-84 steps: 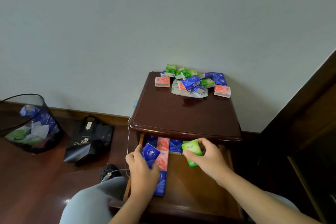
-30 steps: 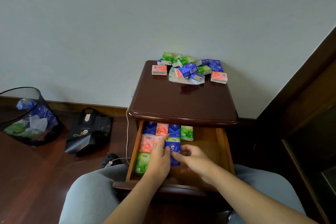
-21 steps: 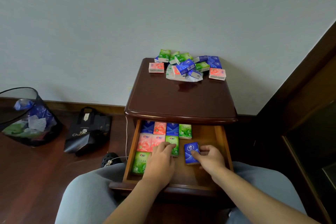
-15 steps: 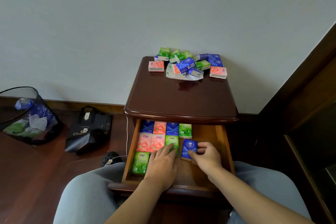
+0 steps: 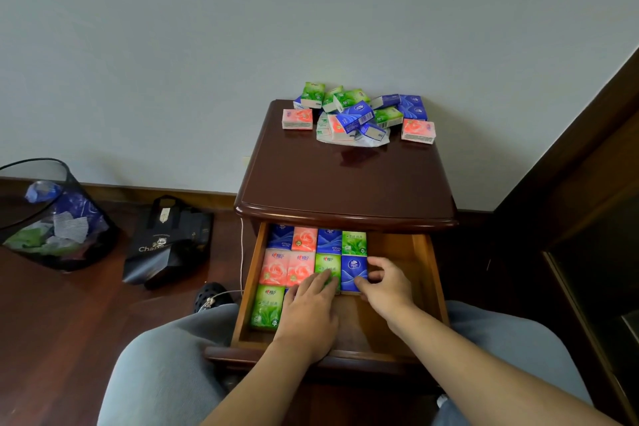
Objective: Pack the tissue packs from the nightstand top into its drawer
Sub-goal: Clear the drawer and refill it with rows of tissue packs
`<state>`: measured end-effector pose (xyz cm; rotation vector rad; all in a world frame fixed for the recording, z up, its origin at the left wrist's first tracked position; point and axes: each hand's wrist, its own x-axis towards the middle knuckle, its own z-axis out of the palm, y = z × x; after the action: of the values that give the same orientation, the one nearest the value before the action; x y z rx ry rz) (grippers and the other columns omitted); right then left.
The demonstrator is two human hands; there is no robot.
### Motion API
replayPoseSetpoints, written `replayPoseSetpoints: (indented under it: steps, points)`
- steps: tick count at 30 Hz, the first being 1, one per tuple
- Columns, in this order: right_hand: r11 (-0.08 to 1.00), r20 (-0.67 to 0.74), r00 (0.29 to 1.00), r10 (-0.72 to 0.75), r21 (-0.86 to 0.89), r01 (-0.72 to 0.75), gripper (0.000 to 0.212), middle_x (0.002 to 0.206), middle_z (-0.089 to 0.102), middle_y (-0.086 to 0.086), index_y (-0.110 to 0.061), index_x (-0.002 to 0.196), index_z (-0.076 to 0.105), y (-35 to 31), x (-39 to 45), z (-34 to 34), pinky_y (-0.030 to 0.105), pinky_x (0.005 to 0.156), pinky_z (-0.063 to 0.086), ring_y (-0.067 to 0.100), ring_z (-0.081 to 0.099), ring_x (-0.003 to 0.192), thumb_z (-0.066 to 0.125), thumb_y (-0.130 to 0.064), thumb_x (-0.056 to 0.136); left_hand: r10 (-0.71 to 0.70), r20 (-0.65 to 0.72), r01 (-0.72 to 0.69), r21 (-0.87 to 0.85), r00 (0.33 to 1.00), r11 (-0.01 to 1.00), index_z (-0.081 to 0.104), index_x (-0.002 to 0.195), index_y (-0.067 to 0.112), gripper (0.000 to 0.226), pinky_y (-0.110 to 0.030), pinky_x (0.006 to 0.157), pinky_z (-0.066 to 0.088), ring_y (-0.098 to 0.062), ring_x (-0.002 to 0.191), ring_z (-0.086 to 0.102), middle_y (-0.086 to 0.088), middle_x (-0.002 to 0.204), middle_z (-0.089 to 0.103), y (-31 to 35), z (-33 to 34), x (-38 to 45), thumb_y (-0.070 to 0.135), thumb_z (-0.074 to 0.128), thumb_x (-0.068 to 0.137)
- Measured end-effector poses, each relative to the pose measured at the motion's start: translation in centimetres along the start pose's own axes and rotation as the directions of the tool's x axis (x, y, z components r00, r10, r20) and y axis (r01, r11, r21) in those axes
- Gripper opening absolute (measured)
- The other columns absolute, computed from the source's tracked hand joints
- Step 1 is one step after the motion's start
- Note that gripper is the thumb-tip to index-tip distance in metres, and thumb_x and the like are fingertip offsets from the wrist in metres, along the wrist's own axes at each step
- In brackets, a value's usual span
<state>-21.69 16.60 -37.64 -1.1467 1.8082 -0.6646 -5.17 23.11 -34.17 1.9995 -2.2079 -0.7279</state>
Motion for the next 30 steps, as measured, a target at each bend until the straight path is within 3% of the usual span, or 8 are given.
replayPoseSetpoints:
  steps: [4, 6, 10, 14, 16, 22, 25, 30]
  points:
    - [1.0, 0.026, 1.0, 0.01, -0.001, -0.01, 0.053, 0.113, 0.066, -0.002, -0.024, 0.139, 0.058, -0.5, -0.2, -0.4, 0.042, 0.082, 0.065, 0.019, 0.069, 0.106, 0.08, -0.025, 0.091, 0.001, -0.009, -0.001, -0.009, 1.0, 1.0, 0.022, 0.163, 0.034, 0.063, -0.042, 0.128, 0.009, -0.014, 0.159, 0.007, 0.012, 0.172, 0.015, 0.1, -0.3, -0.1, 0.034, 0.046, 0.104]
    - [0.999, 0.026, 0.999, 0.036, 0.0, -0.036, 0.048, 0.115, 0.066, -0.002, -0.024, 0.138, 0.057, -1.1, -0.5, -0.9, 0.036, 0.075, 0.065, 0.016, 0.068, 0.106, 0.076, -0.033, 0.094, 0.002, -0.036, -0.003, -0.021, 0.999, 1.0, 0.024, 0.162, 0.033, 0.062, -0.041, 0.128, 0.011, -0.014, 0.158, 0.011, 0.011, 0.171, 0.018, 0.3, -0.6, -0.3, 0.034, 0.047, 0.104]
    - [0.996, 0.0, 0.997, 0.074, -0.049, -0.074, 0.032, 0.107, 0.071, -0.004, -0.024, 0.11, 0.063, -3.3, -1.3, -3.1, 0.022, 0.057, 0.05, 0.007, 0.066, 0.086, 0.062, -0.054, 0.099, 0.024, -0.23, -0.037, -0.053, 0.973, 0.998, 0.036, 0.153, 0.032, 0.054, -0.035, 0.123, 0.029, -0.012, 0.146, 0.029, 0.009, 0.159, 0.032, 0.8, -2.0, 0.0, 0.032, 0.05, 0.101]
    - [0.976, 0.075, 0.982, -0.173, -0.121, 0.181, 0.051, 0.072, 0.073, -0.01, -0.022, 0.071, 0.072, -6.0, -1.5, -6.6, 0.027, 0.065, 0.052, 0.004, 0.068, 0.073, 0.052, -0.055, 0.103, 0.047, -0.399, -0.068, -0.04, 0.916, 0.997, 0.042, 0.148, 0.028, 0.05, -0.03, 0.115, 0.037, -0.011, 0.135, 0.038, 0.008, 0.149, 0.039, 1.4, -4.6, 2.2, 0.029, 0.053, 0.099]
    - [0.942, 0.044, 0.946, -0.32, -0.095, 0.323, 0.052, 0.068, 0.071, -0.009, -0.021, 0.066, 0.068, -7.4, -1.3, -8.1, 0.03, 0.067, 0.054, 0.005, 0.067, 0.069, 0.05, -0.053, 0.104, 0.057, -0.437, -0.067, -0.008, 0.898, 0.998, 0.041, 0.152, 0.025, 0.053, -0.032, 0.118, 0.034, -0.014, 0.137, 0.039, 0.005, 0.15, 0.041, 1.9, -5.9, 3.7, 0.029, 0.052, 0.1]
    - [0.895, -0.182, 0.877, -0.446, -0.059, 0.443, 0.009, 0.098, 0.065, -0.01, -0.031, 0.101, 0.067, -10.0, 2.2, -9.9, 0.02, 0.072, 0.051, 0.006, 0.063, 0.087, 0.065, -0.039, 0.099, 0.045, -0.398, 0.001, 0.114, 0.916, 0.993, 0.03, 0.161, 0.021, 0.056, -0.044, 0.13, 0.013, -0.021, 0.155, 0.021, -0.002, 0.166, 0.028, 3.1, -8.2, 7.7, 0.04, 0.03, 0.109]
    - [0.908, -0.194, 0.887, -0.419, -0.08, 0.412, 0.025, 0.113, 0.058, -0.009, -0.027, 0.12, 0.062, -10.0, 4.8, -10.0, 0.021, 0.08, 0.054, 0.007, 0.061, 0.096, 0.068, -0.036, 0.098, 0.042, -0.294, -0.003, 0.132, 0.955, 0.991, 0.015, 0.165, 0.021, 0.06, -0.045, 0.13, 0.01, -0.022, 0.159, 0.01, -0.002, 0.173, 0.014, 3.2, -8.8, 9.9, 0.044, 0.023, 0.11]
    - [0.917, -0.233, 0.893, -0.384, 0.015, 0.398, 0.05, 0.117, 0.057, -0.012, -0.031, 0.132, 0.053, -12.3, 9.1, -9.1, 0.018, 0.072, 0.049, 0.008, 0.063, 0.089, 0.075, -0.046, 0.089, 0.03, -0.215, 0.008, 0.173, 0.976, 0.985, -0.008, 0.165, 0.025, 0.064, -0.049, 0.129, -0.003, -0.02, 0.16, -0.012, 0.0, 0.174, -0.01, 3.0, -8.9, 13.4, 0.049, 0.013, 0.109]
